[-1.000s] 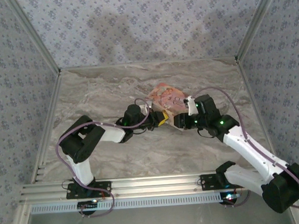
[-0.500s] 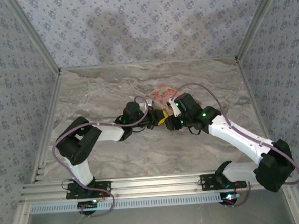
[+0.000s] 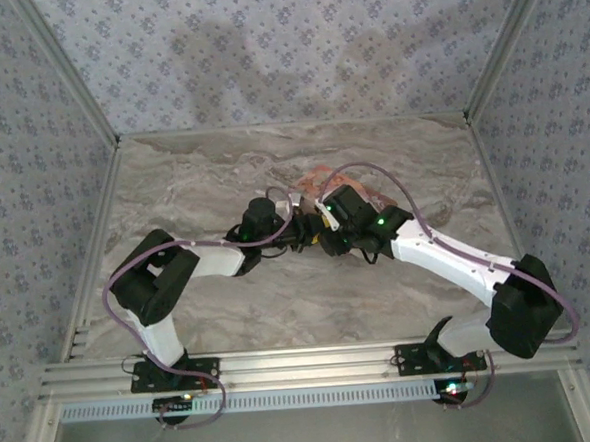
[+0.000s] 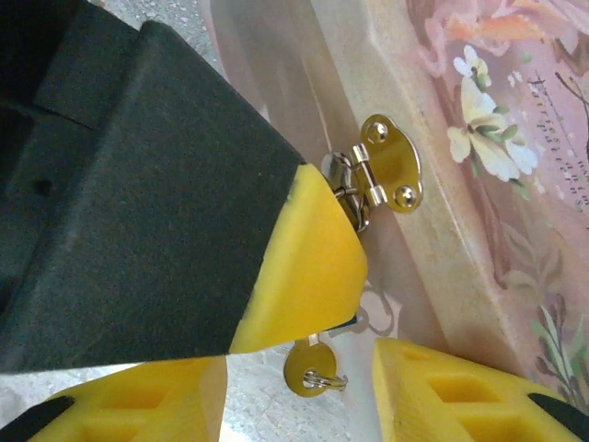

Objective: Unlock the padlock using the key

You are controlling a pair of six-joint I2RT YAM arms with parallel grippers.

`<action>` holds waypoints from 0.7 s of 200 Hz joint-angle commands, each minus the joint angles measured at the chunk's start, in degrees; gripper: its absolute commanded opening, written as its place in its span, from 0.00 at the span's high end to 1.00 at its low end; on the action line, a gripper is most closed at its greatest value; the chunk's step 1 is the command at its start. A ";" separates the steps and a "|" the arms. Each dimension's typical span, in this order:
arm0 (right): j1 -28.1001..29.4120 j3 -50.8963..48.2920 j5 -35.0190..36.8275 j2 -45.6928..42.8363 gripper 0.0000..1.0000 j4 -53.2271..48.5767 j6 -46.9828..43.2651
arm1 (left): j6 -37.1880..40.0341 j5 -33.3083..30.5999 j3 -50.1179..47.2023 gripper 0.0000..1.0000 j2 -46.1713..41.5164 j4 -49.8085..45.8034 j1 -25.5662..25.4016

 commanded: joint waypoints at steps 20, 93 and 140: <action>0.70 2.98 4.13 2.01 0.56 -1.60 -2.80 | -0.59 2.32 1.97 1.00 -2.81 3.12 0.47; 1.66 3.77 8.94 5.30 0.60 -2.15 -4.70 | -1.30 2.98 2.32 1.00 -2.72 4.30 0.65; 1.93 4.43 8.06 6.00 0.88 -2.15 -4.71 | -1.82 3.09 2.14 1.00 -2.98 5.20 0.65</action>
